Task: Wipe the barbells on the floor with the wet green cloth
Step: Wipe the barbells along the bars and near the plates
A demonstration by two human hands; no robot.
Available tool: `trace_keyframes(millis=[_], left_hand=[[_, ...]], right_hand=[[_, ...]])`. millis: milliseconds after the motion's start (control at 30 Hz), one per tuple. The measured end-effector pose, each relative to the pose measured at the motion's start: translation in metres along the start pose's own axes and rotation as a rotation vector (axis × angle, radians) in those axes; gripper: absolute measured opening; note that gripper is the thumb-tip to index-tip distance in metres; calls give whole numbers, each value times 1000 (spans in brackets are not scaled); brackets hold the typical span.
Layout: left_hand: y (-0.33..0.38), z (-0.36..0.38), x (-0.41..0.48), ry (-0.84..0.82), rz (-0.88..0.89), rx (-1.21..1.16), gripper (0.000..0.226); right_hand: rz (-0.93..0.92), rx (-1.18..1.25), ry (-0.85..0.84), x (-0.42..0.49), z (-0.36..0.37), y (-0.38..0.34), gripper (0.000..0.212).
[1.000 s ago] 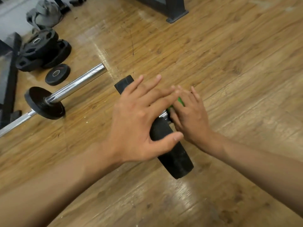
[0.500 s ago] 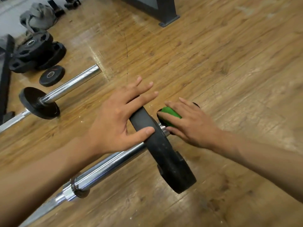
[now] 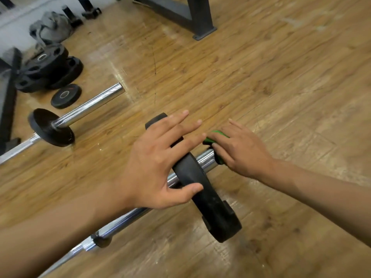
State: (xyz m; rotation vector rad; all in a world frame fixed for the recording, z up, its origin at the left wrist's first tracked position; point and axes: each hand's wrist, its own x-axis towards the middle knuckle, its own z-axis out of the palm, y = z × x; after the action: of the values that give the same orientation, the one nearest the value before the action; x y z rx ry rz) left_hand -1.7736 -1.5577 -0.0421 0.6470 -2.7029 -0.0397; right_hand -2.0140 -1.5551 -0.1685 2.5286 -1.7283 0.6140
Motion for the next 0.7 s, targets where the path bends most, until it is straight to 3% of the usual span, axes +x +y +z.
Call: trace_keyframes(millis=[67,233,367,433,467,600,667,700], left_hand=[[12,2,-2,11,10,16,79],[19,-3,0,-32,111,83,72],[-9,-14,13,-230,29,-9,75],[-14,-13,15,-241,28,-66,77],[-12,-11,14,-224,31,-90,77],[9,-5,8,-146,39,-93,77],[20,-4,7,-127,59,-75,75],[25,-3,6,-110,64,-62,74]], right_hand=[[73,41,95,-9,7,-26,37],[-287,-2,-12,-28,-3,-12,46],[6,7,37,-34,-15,5,42],[130,37,53,-36,-13,-17,40],[124,47,30,-37,-10,-30,40],[-182,14,-113,-45,-12,-32,44],[-167,-23,-154,-42,-24,-13,44],[-62,-4,-182,-39,-32,-5,48]])
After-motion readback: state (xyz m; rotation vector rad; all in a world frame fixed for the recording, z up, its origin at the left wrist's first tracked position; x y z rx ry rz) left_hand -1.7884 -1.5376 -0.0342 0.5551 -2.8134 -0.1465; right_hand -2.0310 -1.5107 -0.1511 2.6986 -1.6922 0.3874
